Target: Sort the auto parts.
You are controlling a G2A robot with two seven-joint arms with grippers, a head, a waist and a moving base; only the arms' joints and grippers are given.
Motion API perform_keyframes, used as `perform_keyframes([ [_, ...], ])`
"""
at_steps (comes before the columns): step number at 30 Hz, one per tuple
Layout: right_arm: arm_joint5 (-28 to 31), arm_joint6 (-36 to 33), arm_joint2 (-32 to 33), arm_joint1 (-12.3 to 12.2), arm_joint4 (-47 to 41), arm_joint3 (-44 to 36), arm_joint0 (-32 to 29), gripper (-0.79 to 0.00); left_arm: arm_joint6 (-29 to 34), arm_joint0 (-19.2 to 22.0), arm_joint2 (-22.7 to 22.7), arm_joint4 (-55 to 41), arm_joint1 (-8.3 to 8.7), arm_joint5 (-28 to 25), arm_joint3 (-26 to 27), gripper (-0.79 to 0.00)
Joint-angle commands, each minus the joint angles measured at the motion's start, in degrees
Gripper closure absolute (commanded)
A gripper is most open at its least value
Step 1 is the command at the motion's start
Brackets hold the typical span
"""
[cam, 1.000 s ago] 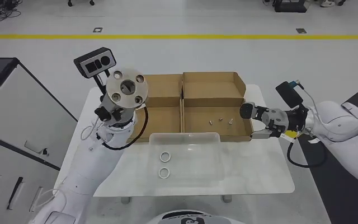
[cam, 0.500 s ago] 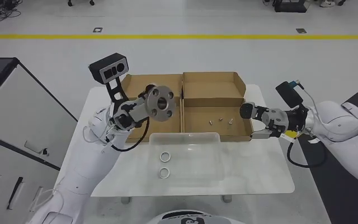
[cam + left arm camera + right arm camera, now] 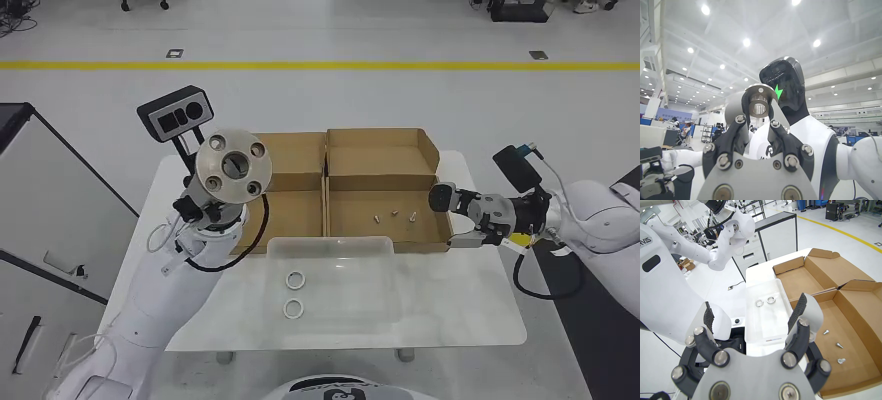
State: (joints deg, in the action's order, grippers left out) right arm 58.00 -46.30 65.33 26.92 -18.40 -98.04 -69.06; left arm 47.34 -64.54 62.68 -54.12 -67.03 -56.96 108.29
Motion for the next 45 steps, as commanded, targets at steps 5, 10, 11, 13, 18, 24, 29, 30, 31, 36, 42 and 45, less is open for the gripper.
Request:
perform_keyframes([
  [5,0.0,0.0,0.02,0.04,0.06,0.02,-0.02,-0.785,-0.02,0.0,0.0,-0.01,0.0,-0.02,0.0,0.0],
  [10,0.0,0.0,0.02,0.04,0.06,0.02,-0.02,-0.785,-0.02,0.0,0.0,-0.01,0.0,-0.02,0.0,0.0],
  [11,0.0,0.0,0.02,0.04,0.06,0.02,-0.02,-0.785,-0.02,0.0,0.0,-0.01,0.0,-0.02,0.0,0.0],
  [13,0.0,0.0,0.02,0.04,0.06,0.02,-0.02,-0.785,-0.02,0.0,0.0,-0.01,0.0,-0.02,0.0,0.0],
  [18,0.0,0.0,0.02,0.04,0.06,0.02,-0.02,-0.785,-1.87,0.2,1.48,6.36,-0.11,4.2,-0.85,0.0],
  [24,0.0,0.0,0.02,0.04,0.06,0.02,-0.02,-0.785,-3.6,1.84,2.77,16.36,-0.32,8.5,-4.17,0.0],
  [29,0.0,0.0,0.02,0.04,0.06,0.02,-0.02,-0.785,-4.33,2.22,3.03,21.88,-0.4,11.23,-6.28,0.0],
  [30,0.0,0.0,0.02,0.04,0.06,0.02,-0.02,-0.785,-4.22,1.99,3.03,22.89,-0.39,11.6,-6.6,0.0],
  [31,0.0,0.0,0.02,0.04,0.06,0.02,-0.02,-0.785,-4.48,1.59,2.97,23.41,-0.4,11.77,-6.8,0.0],
  [36,0.0,0.0,0.02,0.04,0.06,0.02,-0.02,-0.785,-5.78,-0.45,3.46,27.05,-0.34,12.91,-8.15,0.0],
  [42,0.0,0.0,0.02,0.04,0.06,0.02,-0.02,-0.785,-6.09,-2.25,6.87,33.21,0.26,14.91,-9.51,0.0],
  [45,0.0,0.0,0.02,0.04,0.06,0.02,-0.02,-0.785,-5.04,-2.67,9.13,36.94,0.76,16.67,-10.15,0.0],
])
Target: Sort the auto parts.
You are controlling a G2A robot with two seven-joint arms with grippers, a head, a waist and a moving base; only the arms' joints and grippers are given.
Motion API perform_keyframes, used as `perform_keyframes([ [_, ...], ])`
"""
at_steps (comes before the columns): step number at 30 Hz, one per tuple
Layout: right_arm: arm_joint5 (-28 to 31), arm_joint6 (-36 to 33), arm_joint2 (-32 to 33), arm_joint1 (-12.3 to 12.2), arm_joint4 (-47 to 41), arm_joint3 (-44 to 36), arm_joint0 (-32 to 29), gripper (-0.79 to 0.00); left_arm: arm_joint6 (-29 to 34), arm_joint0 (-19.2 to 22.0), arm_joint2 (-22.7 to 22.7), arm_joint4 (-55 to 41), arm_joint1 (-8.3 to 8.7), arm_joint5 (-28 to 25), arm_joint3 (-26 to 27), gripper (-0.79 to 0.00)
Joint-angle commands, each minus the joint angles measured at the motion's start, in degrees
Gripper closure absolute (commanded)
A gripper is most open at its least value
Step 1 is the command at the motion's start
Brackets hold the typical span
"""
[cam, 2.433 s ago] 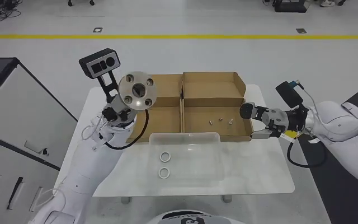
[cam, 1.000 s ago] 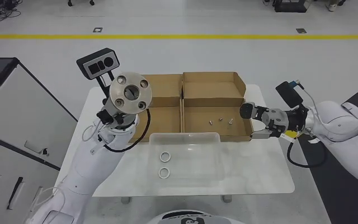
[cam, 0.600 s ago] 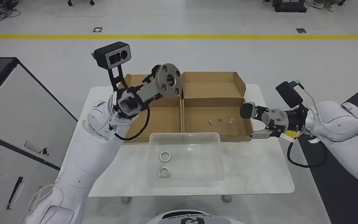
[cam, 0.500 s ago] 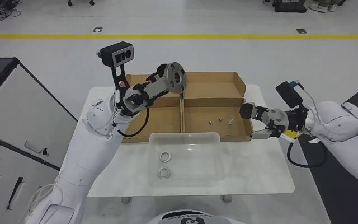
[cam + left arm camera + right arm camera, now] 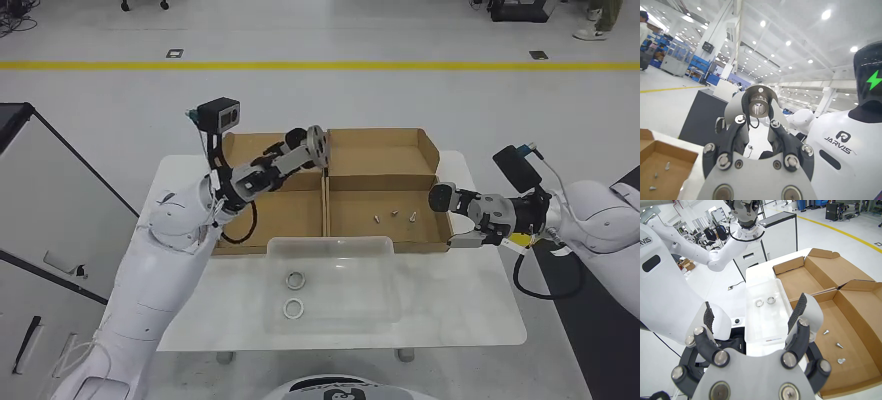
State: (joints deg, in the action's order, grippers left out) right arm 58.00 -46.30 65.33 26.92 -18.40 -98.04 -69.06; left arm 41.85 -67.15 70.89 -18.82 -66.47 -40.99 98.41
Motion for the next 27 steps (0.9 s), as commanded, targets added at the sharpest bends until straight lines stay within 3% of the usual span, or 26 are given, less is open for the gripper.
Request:
perform_keyframes([
  [1,0.0,0.0,0.02,0.04,0.06,0.02,-0.02,-0.785,0.69,-0.07,1.73,2.92,0.36,1.29,-0.64,0.0],
  [10,0.0,0.0,0.02,0.04,0.06,0.02,-0.02,-0.785,3.79,1.82,4.89,11.49,1.34,5.99,-2.96,0.0],
  [16,0.0,0.0,0.02,0.04,0.06,0.02,-0.02,-0.785,10.92,3.73,5.35,16.26,2.21,8.82,-5.86,0.0],
  [27,0.0,0.0,0.02,0.04,0.06,0.02,-0.02,-0.785,17.86,2.51,6.09,22.56,3.68,11.18,-6.9,0.0],
])
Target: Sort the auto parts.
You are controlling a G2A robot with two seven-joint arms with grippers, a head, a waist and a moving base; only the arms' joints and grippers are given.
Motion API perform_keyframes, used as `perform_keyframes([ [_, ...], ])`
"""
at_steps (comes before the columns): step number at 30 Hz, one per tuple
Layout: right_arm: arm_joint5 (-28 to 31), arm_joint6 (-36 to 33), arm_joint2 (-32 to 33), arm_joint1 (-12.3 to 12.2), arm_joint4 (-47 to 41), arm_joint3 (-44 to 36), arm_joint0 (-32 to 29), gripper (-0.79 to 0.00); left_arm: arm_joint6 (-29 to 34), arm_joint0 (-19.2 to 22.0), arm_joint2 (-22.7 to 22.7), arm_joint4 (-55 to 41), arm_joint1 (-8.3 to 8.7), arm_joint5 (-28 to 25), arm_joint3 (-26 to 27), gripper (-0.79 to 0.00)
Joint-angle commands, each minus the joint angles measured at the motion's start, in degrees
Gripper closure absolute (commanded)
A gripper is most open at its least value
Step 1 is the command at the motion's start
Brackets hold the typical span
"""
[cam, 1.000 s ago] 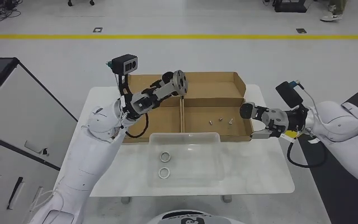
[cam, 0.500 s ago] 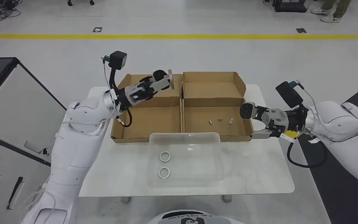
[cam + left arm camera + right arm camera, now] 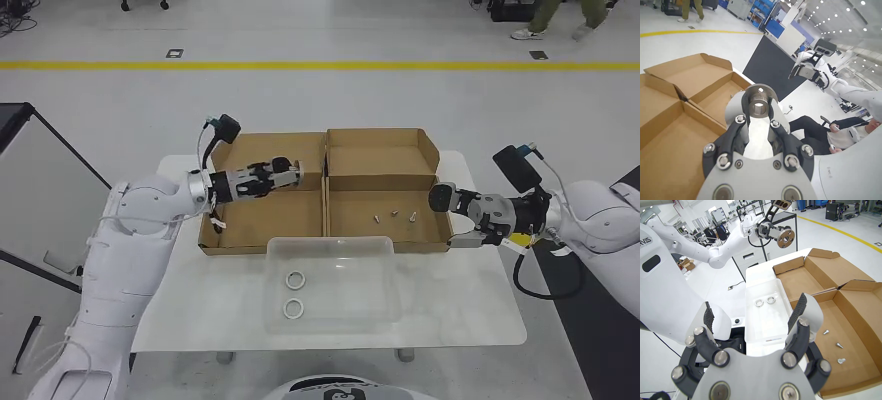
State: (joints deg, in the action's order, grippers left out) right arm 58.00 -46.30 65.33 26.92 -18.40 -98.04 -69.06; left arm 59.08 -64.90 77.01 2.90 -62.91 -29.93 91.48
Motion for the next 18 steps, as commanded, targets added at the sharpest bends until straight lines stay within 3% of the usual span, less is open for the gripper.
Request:
perform_keyframes([
  [1,0.0,0.0,0.02,0.04,0.06,0.02,-0.02,-0.785,1.08,0.55,-0.12,1.3,0.21,0.21,-0.01,0.0],
  [8,0.0,0.0,0.02,0.04,0.06,0.02,-0.02,-0.785,4.33,6.15,-3.1,6.04,0.41,0.16,-1.98,0.0],
  [18,0.0,0.0,0.02,0.04,0.06,0.02,-0.02,-0.785,5.38,16.65,-13.14,14.65,-0.86,-2.27,-10.8,0.0],
])
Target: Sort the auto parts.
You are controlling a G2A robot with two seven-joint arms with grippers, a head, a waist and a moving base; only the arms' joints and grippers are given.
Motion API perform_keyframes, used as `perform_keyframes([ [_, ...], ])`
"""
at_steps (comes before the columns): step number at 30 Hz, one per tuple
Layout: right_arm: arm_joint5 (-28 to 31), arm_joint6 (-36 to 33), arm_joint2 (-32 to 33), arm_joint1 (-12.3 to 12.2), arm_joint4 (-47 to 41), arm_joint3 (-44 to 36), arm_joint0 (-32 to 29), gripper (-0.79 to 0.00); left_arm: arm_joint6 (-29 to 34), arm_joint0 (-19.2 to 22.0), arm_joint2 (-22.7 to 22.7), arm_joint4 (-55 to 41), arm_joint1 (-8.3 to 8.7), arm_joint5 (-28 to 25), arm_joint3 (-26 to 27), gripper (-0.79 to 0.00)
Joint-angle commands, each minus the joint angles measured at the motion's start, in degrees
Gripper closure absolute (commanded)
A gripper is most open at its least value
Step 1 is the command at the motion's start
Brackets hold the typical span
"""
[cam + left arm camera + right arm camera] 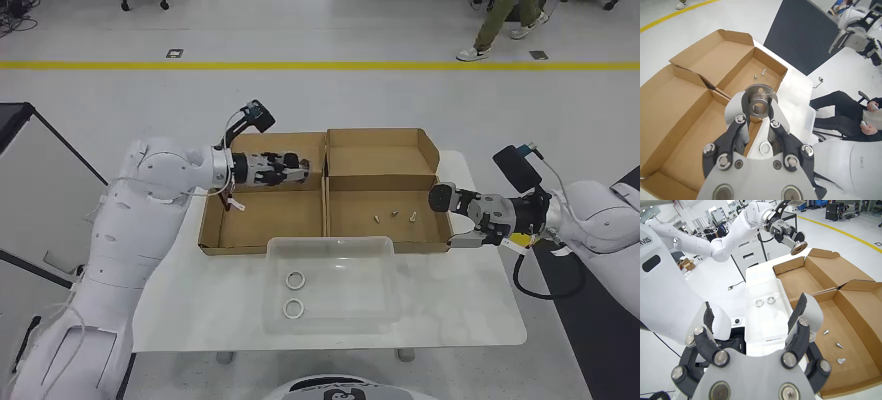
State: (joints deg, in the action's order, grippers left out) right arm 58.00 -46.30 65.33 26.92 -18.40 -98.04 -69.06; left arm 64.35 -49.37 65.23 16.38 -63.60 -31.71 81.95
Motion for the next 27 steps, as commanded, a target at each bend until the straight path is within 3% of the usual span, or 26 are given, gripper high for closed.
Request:
perform_keyframes([
  [1,0.0,0.0,0.02,0.04,0.06,0.02,-0.02,-0.785,0.24,2.09,-2.48,2.29,-0.35,-0.91,-2.21,0.0],
  [12,0.0,0.0,0.02,0.04,0.06,0.02,-0.02,-0.785,-0.86,8.61,-11.71,12.19,-2.02,-3.73,-12.75,0.0],
  [27,0.0,0.0,0.02,0.04,0.06,0.02,-0.02,-0.785,-1.09,13.64,-22.02,17.56,-4.99,-5.43,-21.49,0.0],
])
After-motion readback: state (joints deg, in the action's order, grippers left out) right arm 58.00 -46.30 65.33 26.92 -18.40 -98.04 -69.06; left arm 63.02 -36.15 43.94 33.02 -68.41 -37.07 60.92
